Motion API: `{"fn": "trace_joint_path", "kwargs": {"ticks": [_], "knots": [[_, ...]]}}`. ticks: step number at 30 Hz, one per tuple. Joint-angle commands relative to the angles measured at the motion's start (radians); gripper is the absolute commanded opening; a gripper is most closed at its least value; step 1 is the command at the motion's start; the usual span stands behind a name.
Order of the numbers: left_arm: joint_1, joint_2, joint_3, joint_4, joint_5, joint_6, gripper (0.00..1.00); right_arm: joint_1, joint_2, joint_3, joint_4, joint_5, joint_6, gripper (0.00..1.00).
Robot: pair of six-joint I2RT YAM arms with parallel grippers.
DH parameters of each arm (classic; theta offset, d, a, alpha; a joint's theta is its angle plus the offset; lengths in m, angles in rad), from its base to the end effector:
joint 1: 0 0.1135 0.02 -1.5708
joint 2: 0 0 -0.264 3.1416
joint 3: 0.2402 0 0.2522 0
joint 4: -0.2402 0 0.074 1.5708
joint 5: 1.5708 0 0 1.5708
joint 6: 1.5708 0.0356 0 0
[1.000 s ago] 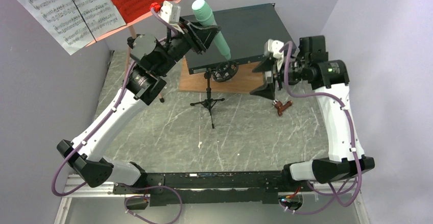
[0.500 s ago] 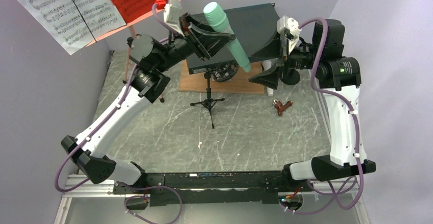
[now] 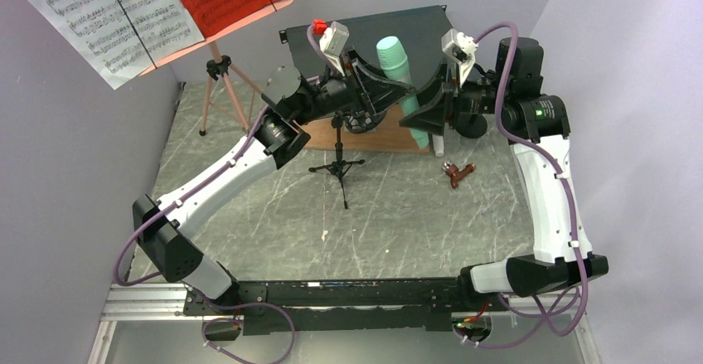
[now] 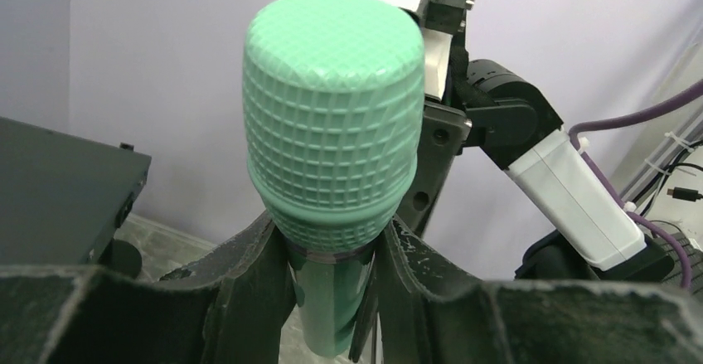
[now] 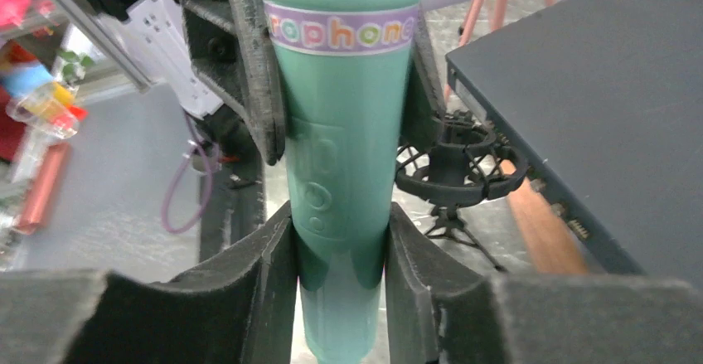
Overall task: Pack up the instrument practice props
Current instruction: Remove the microphone from the microphone stand, then place the microphone at the center of the board.
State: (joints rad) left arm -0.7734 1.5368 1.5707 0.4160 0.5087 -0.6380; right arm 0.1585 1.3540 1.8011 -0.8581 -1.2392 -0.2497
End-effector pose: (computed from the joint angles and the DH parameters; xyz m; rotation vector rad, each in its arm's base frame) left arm 0.2372 -0.2558 0.4913 0.5889 1.1873 -1.5076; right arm 0.2283 0.0706 0.4971 -1.1029 1.4777 1.1405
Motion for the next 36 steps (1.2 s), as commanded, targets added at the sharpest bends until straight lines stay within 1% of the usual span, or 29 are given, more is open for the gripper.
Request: {"fn": "trace_joint_path", "kwargs": {"ticks": [1, 2, 3, 4, 5, 6, 9, 10, 11, 13, 14, 17, 19, 20, 23, 26, 28, 30, 32, 36], "knots": [[-0.007, -0.006, -0.023, 0.109, -0.008, -0.017, 0.0, -0.001, -0.037, -0.059, 0.091, -0.042, 0.062, 0.17], [-0.007, -0.008, -0.031, 0.113, -0.012, -0.017, 0.0, -0.004, -0.042, -0.075, 0.094, -0.045, 0.059, 0.08], [-0.006, -0.014, -0.04, 0.113, -0.012, -0.014, 0.0, -0.012, -0.051, -0.092, 0.094, -0.054, 0.051, 0.02], [-0.007, -0.019, -0.048, 0.108, -0.013, -0.011, 0.03, -0.024, -0.059, -0.11, 0.098, -0.071, 0.044, 0.0], [-0.007, -0.027, -0.058, 0.099, -0.015, -0.007, 0.11, -0.049, -0.072, -0.138, 0.107, -0.093, 0.041, 0.0], [-0.007, -0.038, -0.07, 0.09, -0.017, 0.002, 0.24, -0.069, -0.086, -0.167, 0.122, -0.111, 0.039, 0.0], [-0.005, -0.082, -0.112, 0.036, -0.01, 0.052, 0.66, -0.147, -0.135, -0.243, 0.124, -0.165, -0.015, 0.0], [-0.003, -0.099, -0.122, 0.006, 0.001, 0.078, 0.77, -0.176, -0.151, -0.268, 0.111, -0.163, -0.044, 0.0], [-0.001, -0.119, -0.128, -0.039, 0.011, 0.11, 0.85, -0.2, -0.169, -0.286, 0.078, -0.151, -0.093, 0.0], [0.004, -0.161, -0.134, -0.141, 0.035, 0.182, 0.93, -0.234, -0.204, -0.328, -0.011, -0.111, -0.217, 0.0], [0.005, -0.186, -0.139, -0.195, 0.044, 0.223, 0.96, -0.25, -0.225, -0.348, -0.045, -0.09, -0.278, 0.0], [0.005, -0.267, -0.159, -0.355, 0.052, 0.354, 0.98, -0.296, -0.285, -0.419, -0.125, -0.019, -0.408, 0.0], [0.005, -0.332, -0.196, -0.447, 0.03, 0.435, 0.99, -0.327, -0.313, -0.457, -0.18, 0.032, -0.491, 0.0], [0.005, -0.367, -0.219, -0.496, 0.014, 0.469, 0.99, -0.345, -0.321, -0.467, -0.221, 0.065, -0.541, 0.0], [0.006, -0.488, -0.319, -0.576, -0.053, 0.564, 0.99, -0.387, -0.326, -0.508, -0.342, 0.176, -0.696, 0.0], [0.007, -0.623, -0.438, -0.63, -0.17, 0.625, 0.99, -0.42, -0.316, -0.577, -0.42, 0.25, -0.808, 0.0], [0.005, -0.688, -0.509, -0.657, -0.271, 0.688, 0.99, -0.448, -0.303, -0.629, -0.432, 0.284, -0.828, 0.0], [0.006, -0.74, -0.577, -0.677, -0.343, 0.727, 1.0, -0.49, -0.294, -0.678, -0.394, 0.293, -0.807, 0.0], [0.007, -0.773, -0.64, -0.686, -0.403, 0.759, 0.99, -0.552, -0.27, -0.704, -0.363, 0.265, -0.771, 0.0], [0.006, -0.805, -0.735, -0.696, -0.533, 0.823, 0.99, -0.683, -0.171, -0.687, -0.396, 0.167, -0.776, 0.0]]}}
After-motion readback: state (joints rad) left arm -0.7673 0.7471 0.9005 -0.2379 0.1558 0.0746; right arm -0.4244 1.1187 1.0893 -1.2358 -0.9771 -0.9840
